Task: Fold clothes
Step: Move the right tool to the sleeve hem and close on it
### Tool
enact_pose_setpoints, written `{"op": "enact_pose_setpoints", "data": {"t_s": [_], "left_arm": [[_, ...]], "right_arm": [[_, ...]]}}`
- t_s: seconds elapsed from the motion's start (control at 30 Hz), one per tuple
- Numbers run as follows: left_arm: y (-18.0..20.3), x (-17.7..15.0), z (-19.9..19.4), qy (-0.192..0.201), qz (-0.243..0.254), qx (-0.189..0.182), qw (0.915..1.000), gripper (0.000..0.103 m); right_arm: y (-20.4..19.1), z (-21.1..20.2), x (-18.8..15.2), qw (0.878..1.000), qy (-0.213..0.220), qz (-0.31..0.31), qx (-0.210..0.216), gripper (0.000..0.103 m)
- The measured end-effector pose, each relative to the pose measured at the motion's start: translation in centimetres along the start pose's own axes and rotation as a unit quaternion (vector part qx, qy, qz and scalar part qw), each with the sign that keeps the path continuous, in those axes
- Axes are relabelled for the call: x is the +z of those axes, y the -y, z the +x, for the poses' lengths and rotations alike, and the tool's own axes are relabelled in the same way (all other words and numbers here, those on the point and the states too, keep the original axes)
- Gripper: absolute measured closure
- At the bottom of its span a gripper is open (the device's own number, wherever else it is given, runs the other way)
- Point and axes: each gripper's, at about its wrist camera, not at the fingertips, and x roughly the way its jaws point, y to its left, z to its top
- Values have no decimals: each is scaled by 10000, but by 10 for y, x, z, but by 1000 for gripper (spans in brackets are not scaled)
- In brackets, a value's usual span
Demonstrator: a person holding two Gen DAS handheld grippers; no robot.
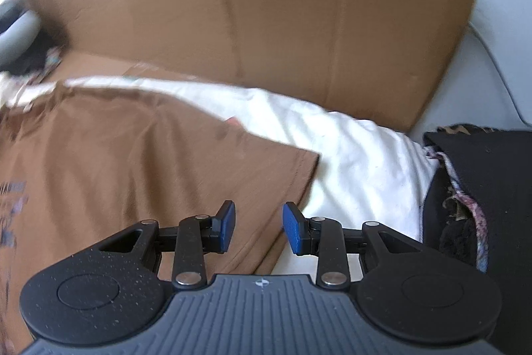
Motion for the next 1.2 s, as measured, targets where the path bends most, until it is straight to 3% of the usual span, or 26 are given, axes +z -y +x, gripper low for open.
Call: {"op": "enact_pose_setpoints", "data": {"t_s": [0.4,0.7,0.97,1.07,1.13,1.2], "left_arm": [[18,-2,-32,214,-91,-28,9997,67],[42,-29,-42,61,-200,-161,9997,64],[50,-50,-48,-66,-428,-315,9986,64],[53,-52,-49,-79,-460,-348,9983,64],[55,-52,-49,-81,-485,-365,9981,64],[57,-51,-49,-79,-489,-380,9981,64]], "right_arm": [[24,34,10,9994,39,119,-319,65],[38,52,9,9982,55,574,186,64],[56,56,5,9901,192,1267,579,66],[59,54,8,9894,215,1310,584,79],[62,52,10,9890,258,1334,583,99],[63,47,14,9894,353,1306,524,102]]}}
